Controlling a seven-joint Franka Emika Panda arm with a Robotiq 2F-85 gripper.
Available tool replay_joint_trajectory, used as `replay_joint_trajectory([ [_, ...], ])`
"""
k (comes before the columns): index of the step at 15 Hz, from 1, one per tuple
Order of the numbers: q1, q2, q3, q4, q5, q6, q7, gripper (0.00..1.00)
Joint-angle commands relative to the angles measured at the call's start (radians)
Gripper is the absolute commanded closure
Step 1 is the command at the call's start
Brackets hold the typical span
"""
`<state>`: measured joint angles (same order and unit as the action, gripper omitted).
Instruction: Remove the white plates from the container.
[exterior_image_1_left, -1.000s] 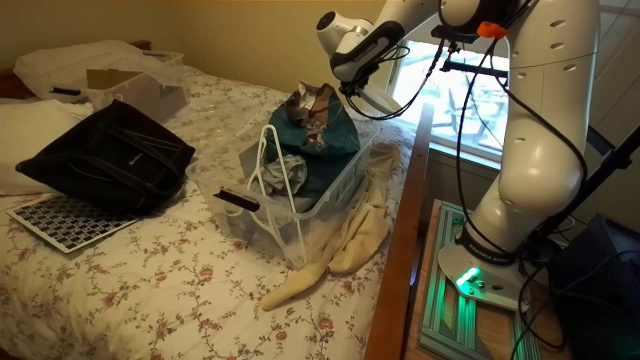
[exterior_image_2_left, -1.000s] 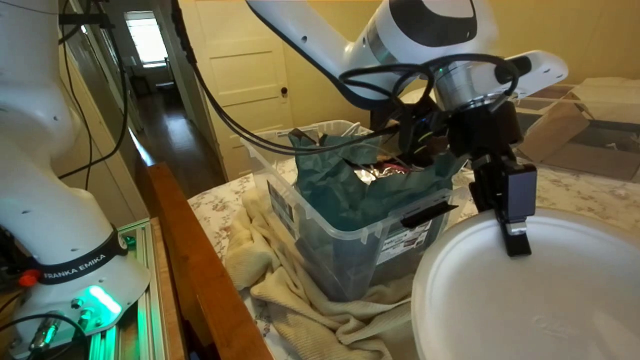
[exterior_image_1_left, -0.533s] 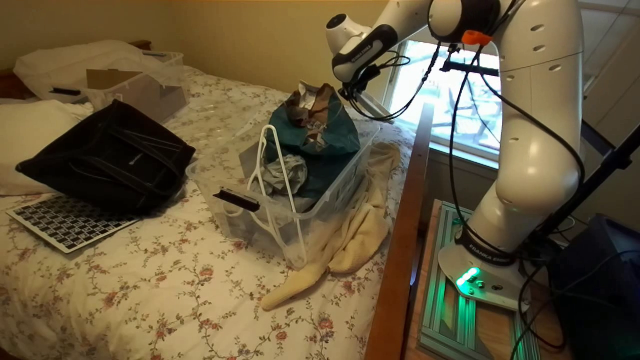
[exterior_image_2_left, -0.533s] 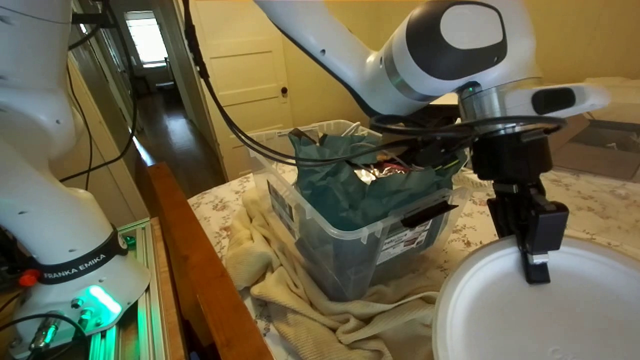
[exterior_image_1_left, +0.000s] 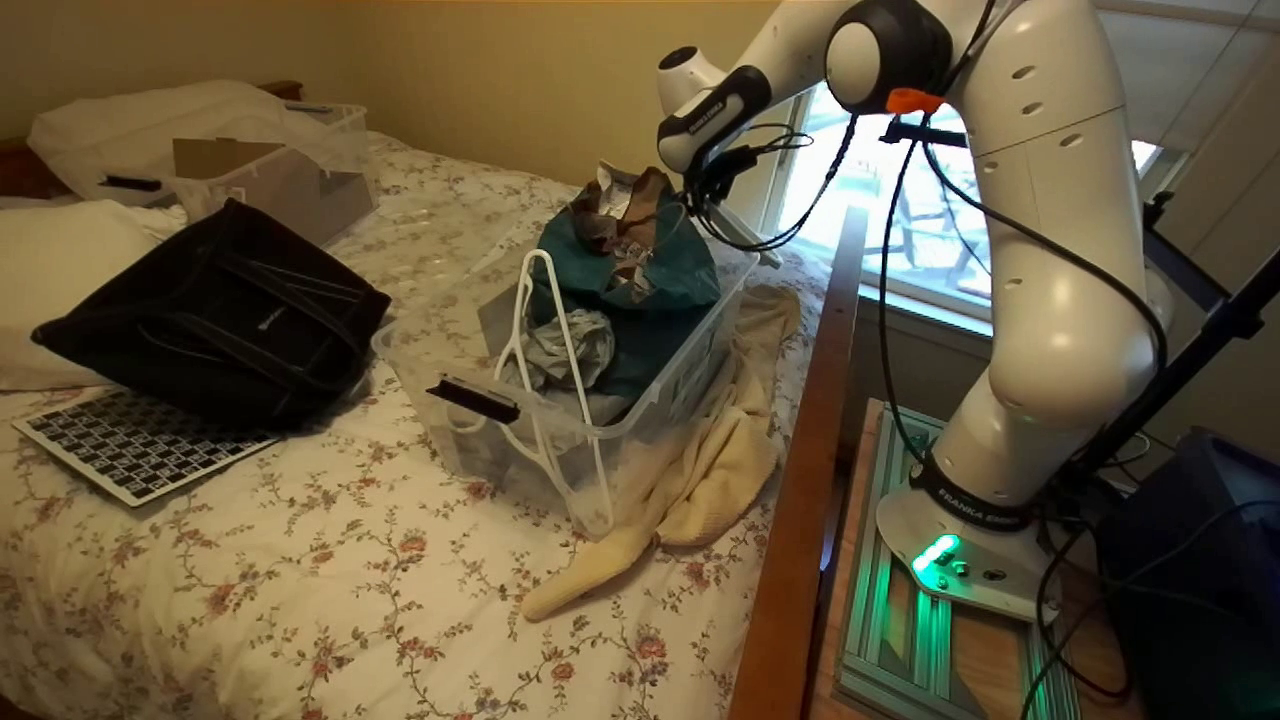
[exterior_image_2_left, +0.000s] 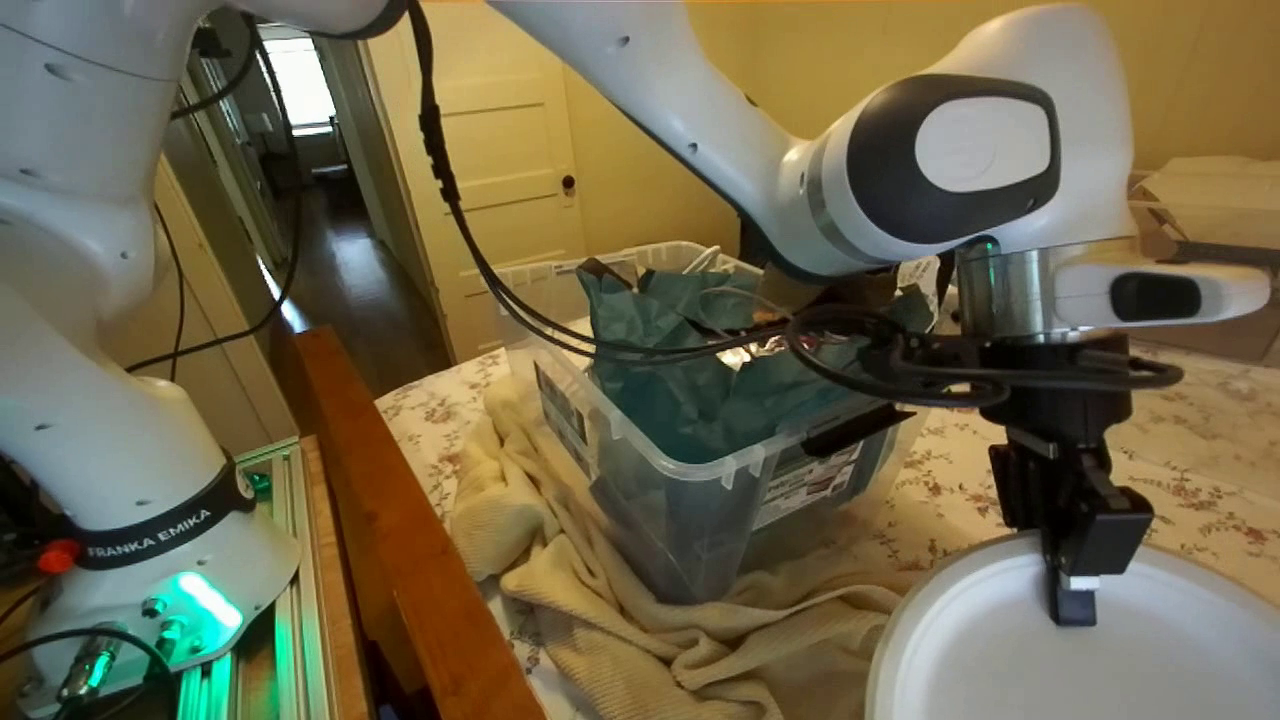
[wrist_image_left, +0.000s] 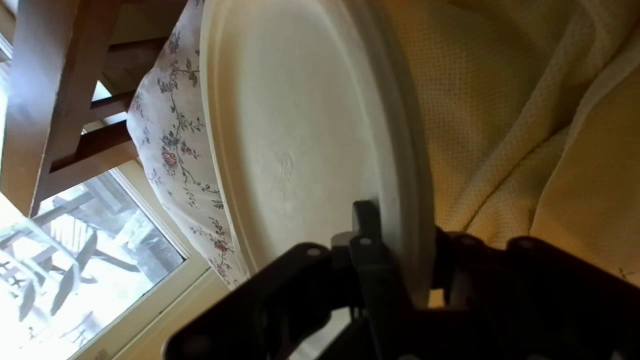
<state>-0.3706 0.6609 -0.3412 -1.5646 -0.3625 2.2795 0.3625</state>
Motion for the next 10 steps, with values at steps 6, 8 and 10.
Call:
replay_joint_trajectory([
  [6,-0.029,0.115,-0.013,0.157,0.130,-0.032,-0.064,0.57],
  [8,-0.037,0.127,-0.012,0.177,0.145,-0.039,-0.074,0.50],
  [10,-0.042,0.130,-0.010,0.185,0.156,-0.039,-0.087,0.37],
])
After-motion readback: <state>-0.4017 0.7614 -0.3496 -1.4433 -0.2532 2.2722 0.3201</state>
